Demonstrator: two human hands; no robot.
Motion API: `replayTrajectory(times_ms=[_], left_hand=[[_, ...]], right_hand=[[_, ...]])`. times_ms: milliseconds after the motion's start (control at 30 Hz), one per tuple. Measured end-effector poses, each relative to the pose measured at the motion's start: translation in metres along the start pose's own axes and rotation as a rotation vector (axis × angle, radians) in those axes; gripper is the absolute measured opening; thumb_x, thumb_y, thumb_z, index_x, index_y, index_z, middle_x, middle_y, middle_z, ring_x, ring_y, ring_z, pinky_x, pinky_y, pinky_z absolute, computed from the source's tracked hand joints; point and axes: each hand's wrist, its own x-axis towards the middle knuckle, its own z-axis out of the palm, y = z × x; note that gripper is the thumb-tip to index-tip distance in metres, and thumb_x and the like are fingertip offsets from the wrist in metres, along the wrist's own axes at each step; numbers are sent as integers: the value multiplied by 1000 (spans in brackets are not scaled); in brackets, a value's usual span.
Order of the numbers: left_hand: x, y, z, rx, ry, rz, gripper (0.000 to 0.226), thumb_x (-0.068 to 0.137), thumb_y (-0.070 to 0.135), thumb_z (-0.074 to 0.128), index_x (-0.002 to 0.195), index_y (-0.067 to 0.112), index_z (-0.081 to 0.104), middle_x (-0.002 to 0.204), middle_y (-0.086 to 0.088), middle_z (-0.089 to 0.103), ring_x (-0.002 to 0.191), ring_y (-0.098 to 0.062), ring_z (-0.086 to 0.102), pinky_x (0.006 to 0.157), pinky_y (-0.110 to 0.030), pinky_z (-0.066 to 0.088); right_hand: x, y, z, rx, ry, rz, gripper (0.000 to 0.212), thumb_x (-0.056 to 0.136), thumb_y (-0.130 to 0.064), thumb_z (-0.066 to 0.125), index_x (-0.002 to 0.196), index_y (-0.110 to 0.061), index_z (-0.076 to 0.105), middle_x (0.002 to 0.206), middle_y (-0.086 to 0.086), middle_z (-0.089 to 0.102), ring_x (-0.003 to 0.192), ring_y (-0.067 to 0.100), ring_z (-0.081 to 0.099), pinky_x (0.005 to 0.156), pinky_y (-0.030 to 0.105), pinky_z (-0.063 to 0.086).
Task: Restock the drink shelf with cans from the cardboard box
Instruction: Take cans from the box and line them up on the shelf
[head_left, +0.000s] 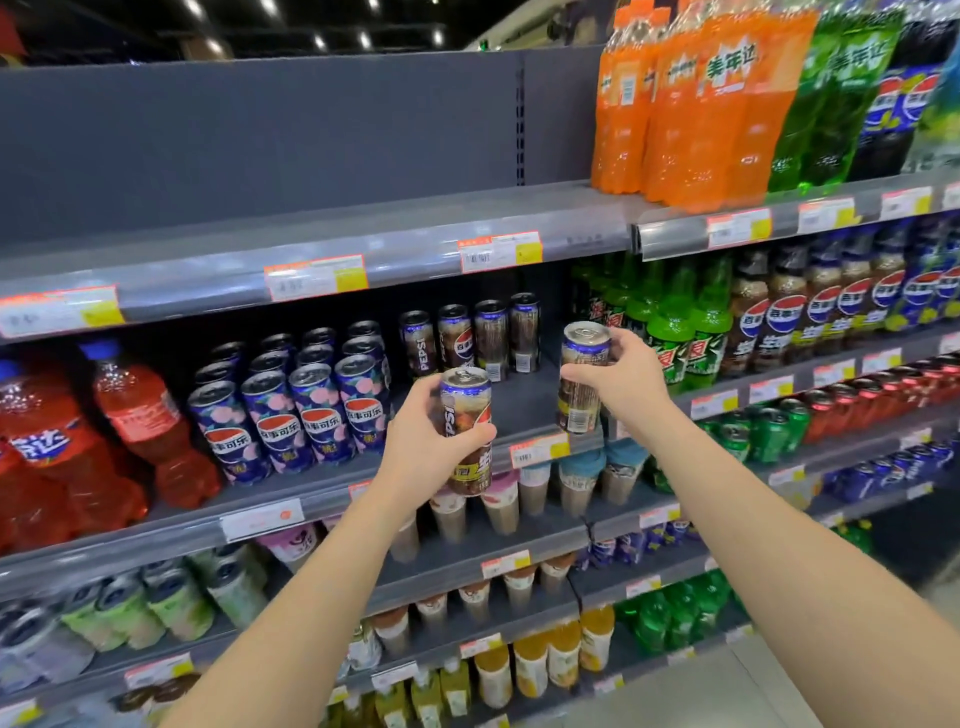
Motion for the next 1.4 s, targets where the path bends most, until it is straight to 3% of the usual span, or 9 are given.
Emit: replayTrajectory(times_ms=[300, 600, 767, 900, 1100, 1167, 1233, 1300, 1400], left_hand=[[49, 12, 49, 34, 146, -46, 75, 75, 28, 93, 137, 35, 51, 119, 15, 70, 104, 0, 69, 93, -31, 57], [72, 19, 83, 73, 309, -78, 69, 77, 20, 92, 132, 33, 52, 111, 20, 67, 90, 19, 64, 71, -6, 50], [76, 13, 91, 100, 351, -82, 74, 75, 23, 93, 135, 33, 51, 111, 19, 69, 92, 15, 65, 76, -10, 52], [85, 7, 92, 96, 361, -79, 76, 74, 26, 93, 139, 28, 54, 114, 16, 72, 96, 8, 68, 81, -13, 53], [99, 6, 93, 90, 347, -45, 71, 76, 20, 92, 136, 28, 55, 113, 17, 70, 93, 14, 67, 74, -5, 51], [104, 3, 93, 83, 338, -43, 74, 75, 24, 93, 138, 28, 55, 115, 15, 71, 97, 10, 68, 83, -12, 56], [109, -1, 94, 73, 326, -48, 80, 72, 28, 95, 140, 28, 54, 118, 13, 72, 103, 3, 70, 94, -29, 59], [114, -3, 97, 69, 310, -50, 83, 71, 29, 95, 142, 27, 53, 118, 13, 73, 104, 1, 70, 96, -34, 59], [121, -4, 106, 55, 288, -57, 70, 74, 23, 94, 130, 34, 53, 112, 18, 72, 98, 8, 69, 90, -23, 57]], right_hand=[[97, 32, 9, -19, -81, -63, 71, 71, -19, 91, 133, -12, 57, 118, 2, 68, 109, 20, 65, 99, 39, 51], [163, 67, 32, -70, -105, -112, 76, 69, -26, 92, 135, -12, 57, 123, 15, 68, 115, 29, 63, 99, 38, 50], [178, 71, 37, -29, -135, -165, 67, 77, -13, 85, 138, -10, 57, 120, 4, 68, 112, 18, 62, 89, 15, 38], [187, 73, 40, -56, -146, -162, 68, 80, -17, 84, 141, -15, 54, 126, 7, 69, 118, 24, 63, 90, 16, 37], [197, 70, 49, -71, -179, -116, 74, 81, -20, 85, 146, -18, 50, 132, 7, 66, 123, 25, 61, 93, 20, 39], [199, 72, 52, -65, -175, -89, 77, 80, -20, 85, 148, -20, 47, 134, 6, 66, 124, 26, 60, 95, 22, 40], [199, 76, 53, -47, -180, -56, 86, 78, -20, 86, 151, -20, 42, 135, 7, 64, 126, 27, 59, 100, 27, 42], [194, 80, 51, -31, -173, 1, 98, 75, -18, 88, 155, -15, 33, 141, 10, 59, 130, 29, 56, 106, 33, 43], [174, 84, 44, -76, -38, 21, 91, 76, -15, 84, 152, -7, 35, 140, 20, 55, 129, 36, 54, 106, 38, 44]])
